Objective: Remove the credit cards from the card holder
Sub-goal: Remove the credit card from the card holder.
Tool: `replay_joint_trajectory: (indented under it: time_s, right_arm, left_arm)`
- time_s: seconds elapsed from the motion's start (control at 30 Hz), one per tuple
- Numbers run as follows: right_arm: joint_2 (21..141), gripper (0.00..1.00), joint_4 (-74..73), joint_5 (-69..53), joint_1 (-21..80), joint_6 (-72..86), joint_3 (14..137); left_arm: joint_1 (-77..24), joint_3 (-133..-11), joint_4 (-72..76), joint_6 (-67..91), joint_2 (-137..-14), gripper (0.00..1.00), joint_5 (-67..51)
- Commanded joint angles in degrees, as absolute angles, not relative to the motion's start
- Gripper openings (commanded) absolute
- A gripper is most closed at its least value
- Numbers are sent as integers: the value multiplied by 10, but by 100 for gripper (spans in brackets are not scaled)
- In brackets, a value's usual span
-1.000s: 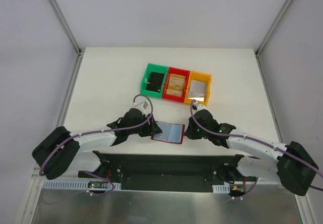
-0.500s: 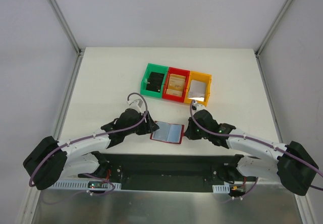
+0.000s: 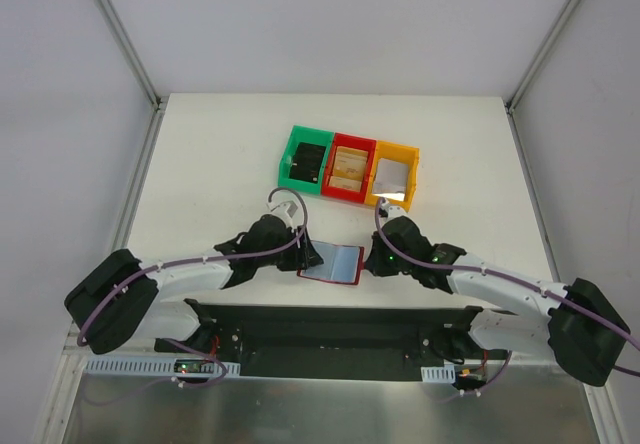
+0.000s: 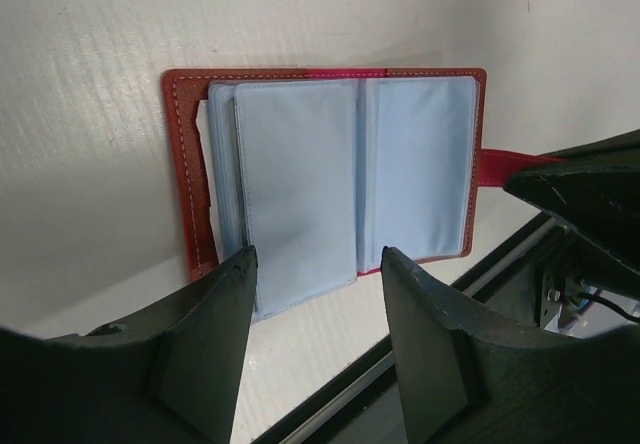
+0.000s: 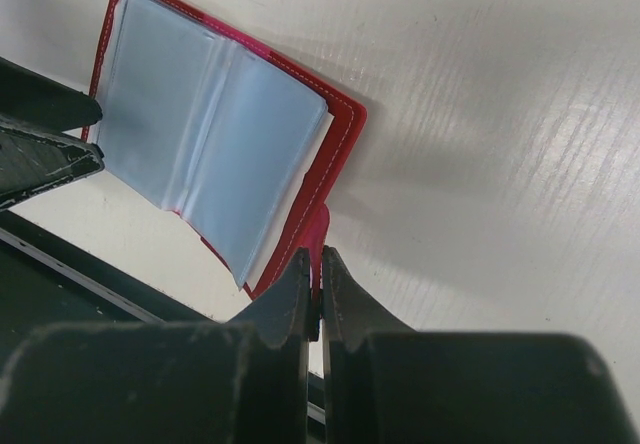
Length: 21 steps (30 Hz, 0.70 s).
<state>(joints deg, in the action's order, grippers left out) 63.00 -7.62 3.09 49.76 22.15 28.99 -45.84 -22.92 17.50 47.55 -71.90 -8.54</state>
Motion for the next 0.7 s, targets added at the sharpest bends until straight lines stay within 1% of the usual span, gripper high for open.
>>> replay_joint_trajectory:
  time_s: [0.0, 0.27, 0.67]
  right_arm:
    - [637, 0, -78, 25, 500, 215, 316]
    - [636, 0, -79, 24, 500, 214, 315]
    - [644, 0, -76, 23, 501, 214, 310]
  left_arm:
    - [-467, -252, 197, 461, -736, 51, -100]
    - [-473, -257, 202, 463, -766, 52, -108]
    - [-485, -283, 277, 433, -799, 52, -194]
